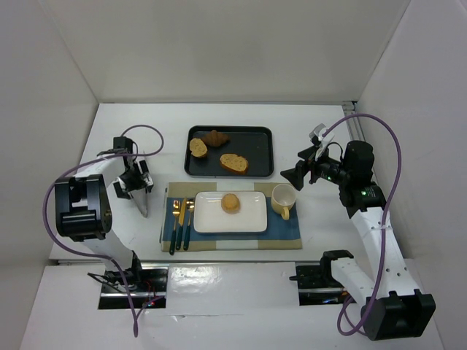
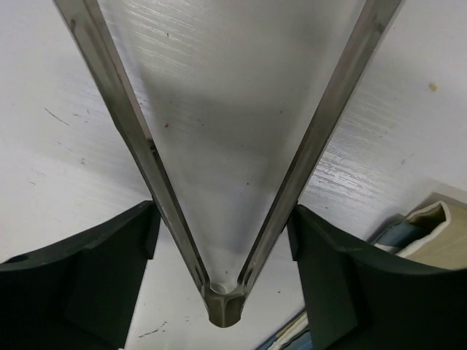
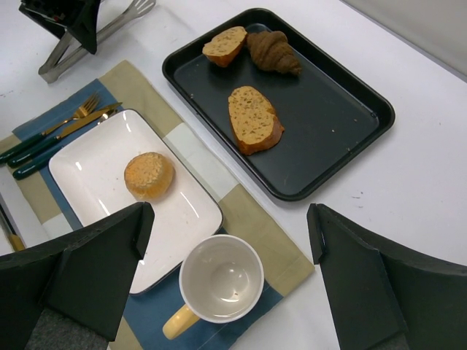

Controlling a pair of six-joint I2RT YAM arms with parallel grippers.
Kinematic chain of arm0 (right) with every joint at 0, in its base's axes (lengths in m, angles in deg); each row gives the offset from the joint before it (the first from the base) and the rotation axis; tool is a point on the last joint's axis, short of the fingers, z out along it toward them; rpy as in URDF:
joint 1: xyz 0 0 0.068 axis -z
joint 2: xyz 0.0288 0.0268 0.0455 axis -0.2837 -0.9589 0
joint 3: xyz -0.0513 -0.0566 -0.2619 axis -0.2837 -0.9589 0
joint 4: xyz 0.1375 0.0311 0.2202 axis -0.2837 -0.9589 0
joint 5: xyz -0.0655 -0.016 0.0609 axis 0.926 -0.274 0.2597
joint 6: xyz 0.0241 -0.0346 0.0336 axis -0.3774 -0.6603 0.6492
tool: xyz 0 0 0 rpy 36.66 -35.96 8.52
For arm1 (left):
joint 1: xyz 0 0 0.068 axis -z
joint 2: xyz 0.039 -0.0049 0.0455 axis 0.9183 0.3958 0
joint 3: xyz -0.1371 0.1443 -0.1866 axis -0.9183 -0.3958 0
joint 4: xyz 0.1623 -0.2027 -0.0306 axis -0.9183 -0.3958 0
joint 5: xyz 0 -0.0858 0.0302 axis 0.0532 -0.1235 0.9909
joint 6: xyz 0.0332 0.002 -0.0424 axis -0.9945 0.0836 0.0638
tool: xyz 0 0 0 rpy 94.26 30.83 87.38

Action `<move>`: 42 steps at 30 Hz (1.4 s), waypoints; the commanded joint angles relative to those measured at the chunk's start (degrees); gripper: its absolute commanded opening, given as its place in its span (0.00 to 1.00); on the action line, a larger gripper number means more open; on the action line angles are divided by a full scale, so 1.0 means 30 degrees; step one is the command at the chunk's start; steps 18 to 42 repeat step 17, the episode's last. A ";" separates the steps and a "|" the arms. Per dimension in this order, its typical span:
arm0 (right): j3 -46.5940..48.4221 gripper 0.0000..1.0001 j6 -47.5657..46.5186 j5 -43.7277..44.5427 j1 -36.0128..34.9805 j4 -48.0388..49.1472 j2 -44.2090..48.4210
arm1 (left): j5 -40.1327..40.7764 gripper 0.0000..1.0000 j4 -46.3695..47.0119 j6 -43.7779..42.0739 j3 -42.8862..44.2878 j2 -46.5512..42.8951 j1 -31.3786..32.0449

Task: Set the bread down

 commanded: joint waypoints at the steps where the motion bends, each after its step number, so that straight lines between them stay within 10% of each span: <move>1: 0.0755 1.00 -0.0242 -0.0235 0.0146 0.0024 0.0362 | -0.0578 0.89 -0.0076 -0.0245 0.0357 0.0042 -0.0150; 17: 0.1308 1.00 0.2570 0.1898 0.0146 0.0524 0.0335 | -0.5526 1.00 0.2791 0.0986 -0.2860 -1.0376 0.2952; 42: 0.1308 1.00 0.2570 0.1898 0.0146 0.0524 0.0335 | -0.5526 1.00 0.2791 0.0986 -0.2860 -1.0376 0.2952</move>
